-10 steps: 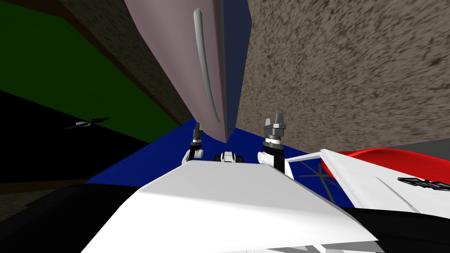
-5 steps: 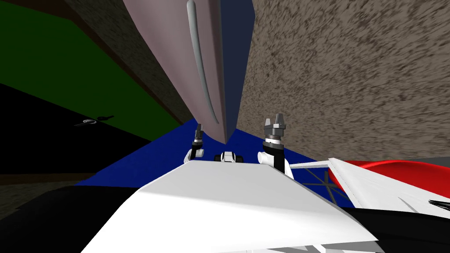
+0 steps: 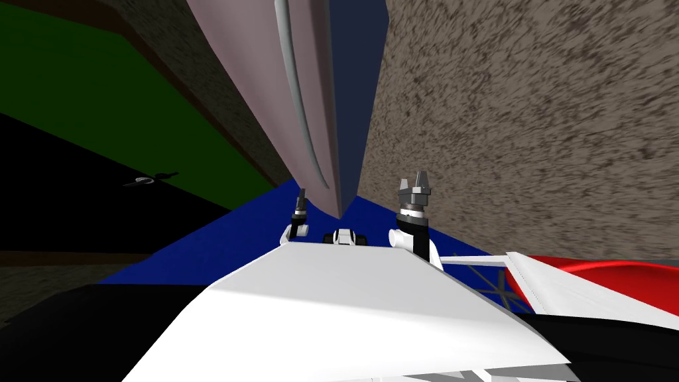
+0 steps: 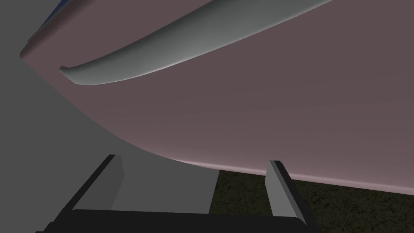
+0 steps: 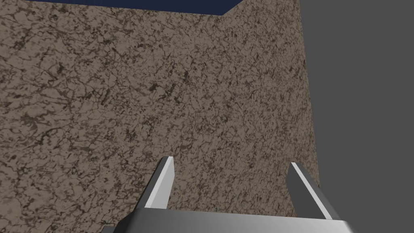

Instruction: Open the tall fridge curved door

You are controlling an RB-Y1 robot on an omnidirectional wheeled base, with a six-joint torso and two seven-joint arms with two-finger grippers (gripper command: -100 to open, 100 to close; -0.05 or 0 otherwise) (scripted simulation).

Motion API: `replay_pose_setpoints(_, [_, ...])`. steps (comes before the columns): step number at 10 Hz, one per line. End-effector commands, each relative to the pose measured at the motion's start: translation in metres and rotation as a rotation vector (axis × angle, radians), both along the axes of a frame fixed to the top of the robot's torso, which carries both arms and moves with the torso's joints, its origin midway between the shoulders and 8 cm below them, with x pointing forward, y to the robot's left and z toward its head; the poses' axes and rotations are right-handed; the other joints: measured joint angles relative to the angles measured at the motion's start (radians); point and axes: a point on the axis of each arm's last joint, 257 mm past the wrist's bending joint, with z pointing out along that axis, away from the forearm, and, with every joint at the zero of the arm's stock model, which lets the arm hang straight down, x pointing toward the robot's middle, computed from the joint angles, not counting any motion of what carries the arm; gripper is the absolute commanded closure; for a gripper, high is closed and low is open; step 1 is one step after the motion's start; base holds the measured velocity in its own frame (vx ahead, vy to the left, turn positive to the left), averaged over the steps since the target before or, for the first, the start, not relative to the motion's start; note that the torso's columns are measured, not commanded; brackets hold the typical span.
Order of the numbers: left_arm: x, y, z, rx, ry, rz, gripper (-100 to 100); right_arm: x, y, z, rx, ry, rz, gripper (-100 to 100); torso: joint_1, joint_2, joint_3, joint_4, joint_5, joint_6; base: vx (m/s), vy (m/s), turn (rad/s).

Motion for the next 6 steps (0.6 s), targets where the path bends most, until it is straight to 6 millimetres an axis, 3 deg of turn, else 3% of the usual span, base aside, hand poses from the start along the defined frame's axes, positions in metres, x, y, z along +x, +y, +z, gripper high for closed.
replay_pose_setpoints(1, [0.006,0.003,-0.014,0.01,0.017,0.015,-100,0.0,0.0,0.0,0.0,0.0,0.0,0,0.001,0.0,0.0,0.0,0.0,0.0,0.077,-0.088,0.086])
replay_pose_setpoints(6, [0.015,0.008,-0.042,0.017,0.061,0.036,-100,0.0,0.0,0.0,0.0,0.0,0.0,0,0.001,-0.001,-0.001,0.0,0.0,0.0,0.066,-0.077,0.074])
